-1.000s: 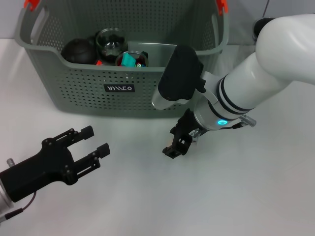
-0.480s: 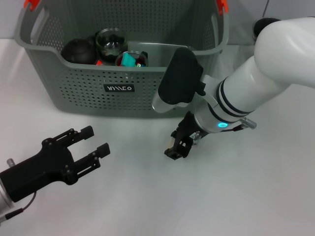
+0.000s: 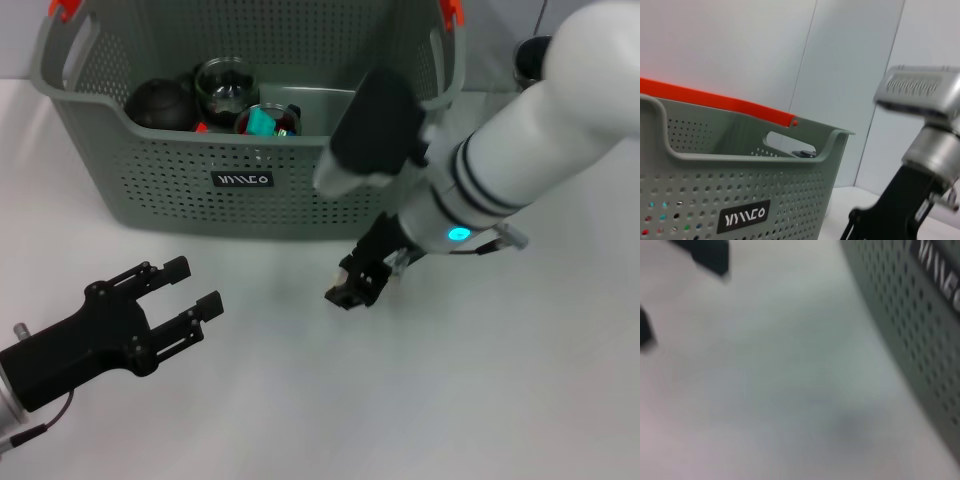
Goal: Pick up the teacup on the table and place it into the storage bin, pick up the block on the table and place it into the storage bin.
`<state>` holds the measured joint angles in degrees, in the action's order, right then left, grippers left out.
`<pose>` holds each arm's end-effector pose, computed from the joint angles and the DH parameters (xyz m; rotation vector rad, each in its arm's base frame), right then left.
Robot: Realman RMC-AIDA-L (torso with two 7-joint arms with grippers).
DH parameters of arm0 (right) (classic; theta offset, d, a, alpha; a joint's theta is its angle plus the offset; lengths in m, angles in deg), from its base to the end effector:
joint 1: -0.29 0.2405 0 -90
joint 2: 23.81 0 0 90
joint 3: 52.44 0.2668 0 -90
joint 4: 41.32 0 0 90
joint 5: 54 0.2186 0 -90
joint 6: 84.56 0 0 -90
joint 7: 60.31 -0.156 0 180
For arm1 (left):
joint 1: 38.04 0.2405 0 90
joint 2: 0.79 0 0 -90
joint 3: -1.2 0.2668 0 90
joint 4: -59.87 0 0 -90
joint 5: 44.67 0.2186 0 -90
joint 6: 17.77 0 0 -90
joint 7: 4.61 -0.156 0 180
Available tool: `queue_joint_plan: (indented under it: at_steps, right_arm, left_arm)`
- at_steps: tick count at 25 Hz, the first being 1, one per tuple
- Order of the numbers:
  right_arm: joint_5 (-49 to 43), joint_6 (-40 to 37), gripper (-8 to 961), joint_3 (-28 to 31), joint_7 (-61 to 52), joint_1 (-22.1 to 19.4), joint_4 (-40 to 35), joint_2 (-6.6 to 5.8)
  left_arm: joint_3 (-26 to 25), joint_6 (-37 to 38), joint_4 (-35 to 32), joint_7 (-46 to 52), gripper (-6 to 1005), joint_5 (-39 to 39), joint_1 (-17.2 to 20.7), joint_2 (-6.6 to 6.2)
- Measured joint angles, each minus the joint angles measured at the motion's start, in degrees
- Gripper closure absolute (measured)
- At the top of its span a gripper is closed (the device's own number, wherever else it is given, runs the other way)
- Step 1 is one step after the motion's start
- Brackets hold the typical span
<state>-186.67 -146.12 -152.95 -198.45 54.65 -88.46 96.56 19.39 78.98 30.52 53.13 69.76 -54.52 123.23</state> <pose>0.1251 0.3985 -0.1390 -2.8414 0.4376 -0.4608 -0.3319 0.2517 -0.0272 -2.3488 -0.6731 -0.9703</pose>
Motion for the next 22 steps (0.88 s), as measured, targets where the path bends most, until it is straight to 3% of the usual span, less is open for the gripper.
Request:
queue_joint_plan:
  at_steps: [7,11,13,17,22]
  right_arm:
    - [1.36,-19.65,516,18.35,2.65,-11.97,-26.96,-0.27]
    - [10.52,-30.35,512,29.83,3.35,-16.93,-41.79,-0.31]
    - [15.44,-32.43,510,35.47,3.51,-17.64,-44.93,-0.33]
    - [21.66,-28.36,506,42.0,4.66,-16.76,-45.09,-0.31]
    - [18.07,-11.66,500,36.27,7.09,-11.59,-35.23,-0.3]
  left_arm:
    - [0.0,0.0,0.0,0.0,343,0.0,0.04,-0.01]
    - [-0.01,-0.02,-0.03,0.0,343,0.01,-0.17,-0.07]
    - [0.0,-0.03,-0.08,0.0,343,0.01,-0.33,-0.09]
    - [0.0,-0.03,-0.09,0.0,343,0.01,-0.49,-0.16]
    - [-0.02,0.15,-0.09,0.0,343,0.01,-0.65,-0.11]
